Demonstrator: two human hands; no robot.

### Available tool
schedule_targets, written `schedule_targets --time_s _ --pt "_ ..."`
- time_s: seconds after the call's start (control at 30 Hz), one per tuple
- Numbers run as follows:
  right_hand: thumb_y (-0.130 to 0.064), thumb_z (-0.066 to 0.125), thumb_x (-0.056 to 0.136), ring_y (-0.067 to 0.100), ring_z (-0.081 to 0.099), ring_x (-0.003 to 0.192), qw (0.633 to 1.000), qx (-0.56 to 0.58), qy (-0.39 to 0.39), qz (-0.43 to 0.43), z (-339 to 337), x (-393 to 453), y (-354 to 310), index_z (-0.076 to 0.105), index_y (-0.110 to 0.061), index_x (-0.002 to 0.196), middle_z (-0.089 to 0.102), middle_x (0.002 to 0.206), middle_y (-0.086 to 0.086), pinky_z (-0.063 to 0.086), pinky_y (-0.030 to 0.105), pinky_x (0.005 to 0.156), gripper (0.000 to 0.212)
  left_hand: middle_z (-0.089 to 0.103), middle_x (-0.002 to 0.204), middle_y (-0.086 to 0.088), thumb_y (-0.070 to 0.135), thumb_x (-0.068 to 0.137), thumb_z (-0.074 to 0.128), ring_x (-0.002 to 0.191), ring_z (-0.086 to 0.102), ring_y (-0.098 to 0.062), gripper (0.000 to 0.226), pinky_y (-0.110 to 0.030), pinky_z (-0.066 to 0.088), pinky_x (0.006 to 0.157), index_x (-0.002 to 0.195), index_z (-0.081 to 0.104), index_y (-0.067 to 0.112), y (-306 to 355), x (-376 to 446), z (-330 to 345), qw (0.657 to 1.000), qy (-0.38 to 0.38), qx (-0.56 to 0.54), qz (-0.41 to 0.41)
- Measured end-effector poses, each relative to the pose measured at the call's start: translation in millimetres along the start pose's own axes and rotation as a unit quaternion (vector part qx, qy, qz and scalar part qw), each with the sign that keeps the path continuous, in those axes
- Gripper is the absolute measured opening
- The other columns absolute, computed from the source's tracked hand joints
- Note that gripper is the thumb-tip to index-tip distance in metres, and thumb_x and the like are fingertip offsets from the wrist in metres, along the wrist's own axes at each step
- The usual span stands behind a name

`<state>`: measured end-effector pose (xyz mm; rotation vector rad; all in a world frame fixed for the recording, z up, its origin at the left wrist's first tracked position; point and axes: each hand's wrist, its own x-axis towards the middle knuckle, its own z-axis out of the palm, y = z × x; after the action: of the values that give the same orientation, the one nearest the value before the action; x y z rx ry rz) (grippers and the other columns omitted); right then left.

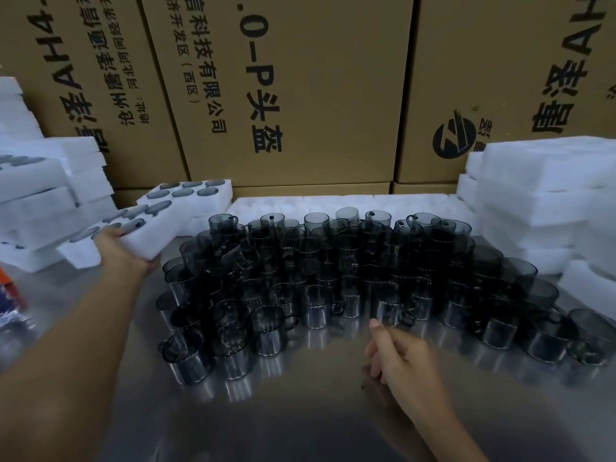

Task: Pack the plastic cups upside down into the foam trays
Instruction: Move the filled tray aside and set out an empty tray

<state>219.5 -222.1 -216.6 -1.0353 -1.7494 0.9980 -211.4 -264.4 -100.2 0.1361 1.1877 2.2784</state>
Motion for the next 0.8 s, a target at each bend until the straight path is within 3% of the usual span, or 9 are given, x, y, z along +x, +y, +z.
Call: schedule_targets --time_s 0.1,0.2,0.27,0.4,0.5,0.6,0.7,0.73,0.8 --pt "-0.047 0.047 0.1 0.008 0.062 0.05 1.0 -0.003 0.005 -0.003 0 0 0 0.063 -0.021 0.067 0.062 0.053 0.0 0.048 0.024 0.06 0.046 0.065 0.112 0.006 0.037 0.088 0.046 0.101 0.062 -0.019 0.021 -0.03 0.05 0.072 0.099 0.061 0.028 4 6 -15 0.997 0.033 0.059 -0.024" --pt "-0.047 0.047 0.1 0.007 0.061 0.049 1.0 -0.003 0.004 -0.007 0 -1 -2 0.064 -0.022 0.066 0.062 0.053 0.001 0.048 0.025 0.06 0.045 0.066 0.106 0.013 0.036 0.084 0.047 0.09 0.064 -0.014 0.028 -0.025 0.045 0.07 0.107 0.063 0.032 7 10 -28 0.995 0.024 0.069 -0.073" --pt "-0.047 0.047 0.1 0.007 0.06 0.048 1.0 0.008 0.003 -0.006 -1 -1 -3 0.065 -0.024 0.066 0.062 0.052 0.003 0.047 0.019 0.059 0.045 0.066 0.1 0.015 0.038 0.087 0.044 0.083 0.062 -0.012 0.024 -0.024 0.04 0.07 0.1 0.063 0.031 8 7 -32 0.992 0.028 0.088 -0.086" --pt "-0.042 0.048 0.101 0.006 0.058 0.047 1.0 0.017 0.003 -0.002 -1 -1 -6 0.066 -0.025 0.064 0.062 0.051 0.004 0.043 0.014 0.056 0.045 0.064 0.093 0.01 0.039 0.092 0.048 0.081 0.064 -0.013 0.015 -0.024 0.048 0.058 0.092 0.06 0.029 5 -5 -19 0.996 0.059 0.068 -0.026" --pt "-0.039 0.049 0.101 0.006 0.057 0.045 1.0 0.03 0.004 0.003 -1 -2 -7 0.065 -0.02 0.059 0.062 0.05 0.004 0.044 0.012 0.056 0.049 0.065 0.123 0.0 0.035 0.094 0.058 0.111 0.067 -0.019 0.026 -0.032 0.059 0.077 0.116 0.059 0.021 -1 -7 -5 0.992 0.113 -0.019 0.042" --pt "-0.037 0.05 0.102 0.007 0.057 0.046 0.999 0.043 0.003 0.011 -3 -2 -8 0.064 -0.017 0.058 0.061 0.049 0.006 0.043 0.011 0.054 0.051 0.06 0.122 0.001 0.036 0.103 0.04 0.136 0.049 -0.021 0.022 -0.035 0.049 0.095 0.094 0.051 0.02 -10 -18 0 0.999 0.032 -0.004 0.014" --pt "-0.037 0.051 0.102 0.006 0.057 0.046 0.999 0.042 0.0 0.015 -2 -3 -9 0.065 -0.016 0.058 0.061 0.05 0.006 0.043 0.01 0.053 0.05 0.058 0.129 -0.001 0.031 0.106 0.035 0.131 0.051 -0.017 0.026 -0.027 0.052 0.086 0.087 0.049 0.019 -21 -20 0 0.999 0.026 0.026 -0.017" --pt "-0.037 0.051 0.101 0.005 0.057 0.046 0.999 0.041 0.002 0.016 -1 -3 -10 0.065 -0.016 0.058 0.061 0.05 0.005 0.043 0.01 0.053 0.05 0.057 0.128 0.0 0.029 0.107 0.036 0.126 0.051 -0.015 0.024 -0.025 0.053 0.081 0.094 0.052 0.019 -20 -19 1 0.998 0.023 0.045 -0.021" --pt "-0.038 0.051 0.1 0.005 0.057 0.045 0.999 0.041 0.008 0.017 -1 -3 -11 0.064 -0.016 0.057 0.061 0.049 0.005 0.043 0.01 0.053 0.05 0.053 0.134 0.004 0.027 0.108 0.039 0.126 0.051 -0.014 0.022 -0.027 0.05 0.091 0.123 0.054 0.021 -16 -11 1 0.998 0.026 0.023 -0.054"
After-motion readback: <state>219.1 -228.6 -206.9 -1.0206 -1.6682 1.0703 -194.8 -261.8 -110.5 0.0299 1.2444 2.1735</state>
